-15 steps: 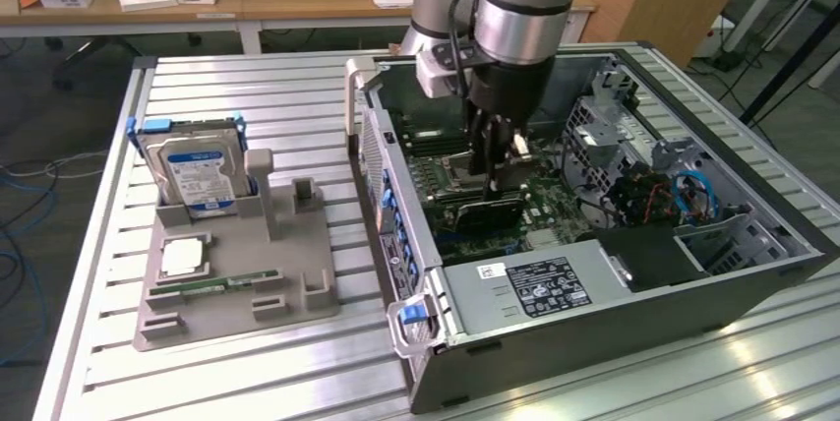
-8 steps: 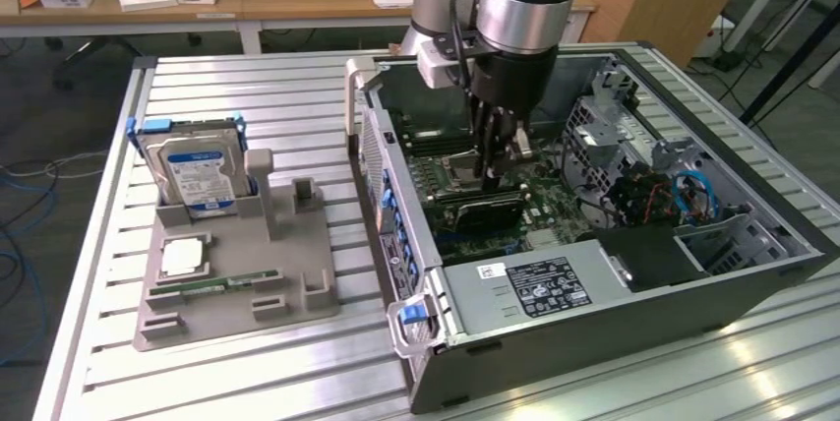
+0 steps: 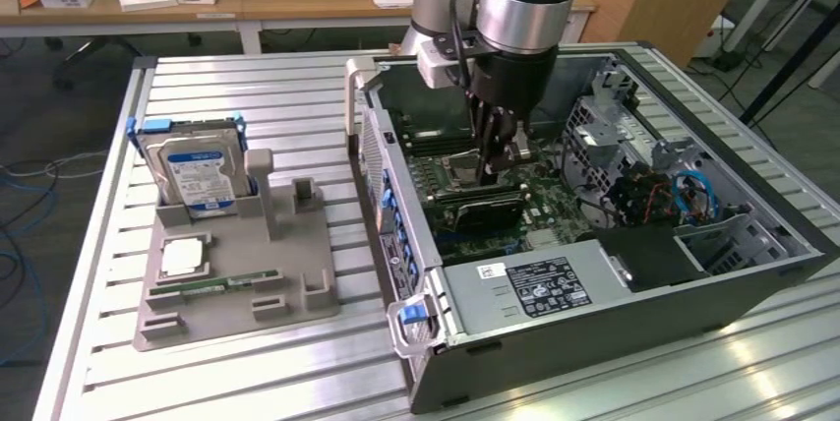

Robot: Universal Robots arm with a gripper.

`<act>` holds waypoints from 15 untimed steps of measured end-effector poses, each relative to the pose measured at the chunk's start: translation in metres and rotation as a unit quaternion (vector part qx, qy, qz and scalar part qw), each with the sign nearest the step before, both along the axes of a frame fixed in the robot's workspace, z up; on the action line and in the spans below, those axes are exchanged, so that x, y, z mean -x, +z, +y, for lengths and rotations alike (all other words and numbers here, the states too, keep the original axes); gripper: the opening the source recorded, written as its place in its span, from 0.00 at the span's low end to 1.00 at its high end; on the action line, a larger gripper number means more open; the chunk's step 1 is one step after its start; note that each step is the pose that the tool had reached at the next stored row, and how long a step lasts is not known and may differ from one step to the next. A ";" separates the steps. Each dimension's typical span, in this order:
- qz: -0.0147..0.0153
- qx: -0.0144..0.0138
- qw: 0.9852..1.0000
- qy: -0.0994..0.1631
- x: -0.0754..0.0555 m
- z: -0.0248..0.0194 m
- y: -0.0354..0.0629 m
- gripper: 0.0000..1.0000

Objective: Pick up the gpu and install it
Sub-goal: 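Insert the gpu into the slot, then press down on the gpu until it lock into place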

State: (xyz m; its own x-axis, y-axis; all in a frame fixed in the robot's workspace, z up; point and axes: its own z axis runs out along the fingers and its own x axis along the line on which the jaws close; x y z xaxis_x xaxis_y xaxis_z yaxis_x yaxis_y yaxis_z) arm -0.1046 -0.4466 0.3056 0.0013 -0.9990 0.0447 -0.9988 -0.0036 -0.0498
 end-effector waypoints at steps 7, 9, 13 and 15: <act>0.000 0.000 1.000 0.000 0.000 0.0000 0.0000 0.11; 0.000 0.000 1.000 0.000 0.000 0.0000 0.0000 0.11; -0.003 0.000 1.000 0.000 0.001 0.0007 -0.0025 0.11; -0.003 0.000 1.000 -0.004 0.001 0.0006 -0.0062 0.11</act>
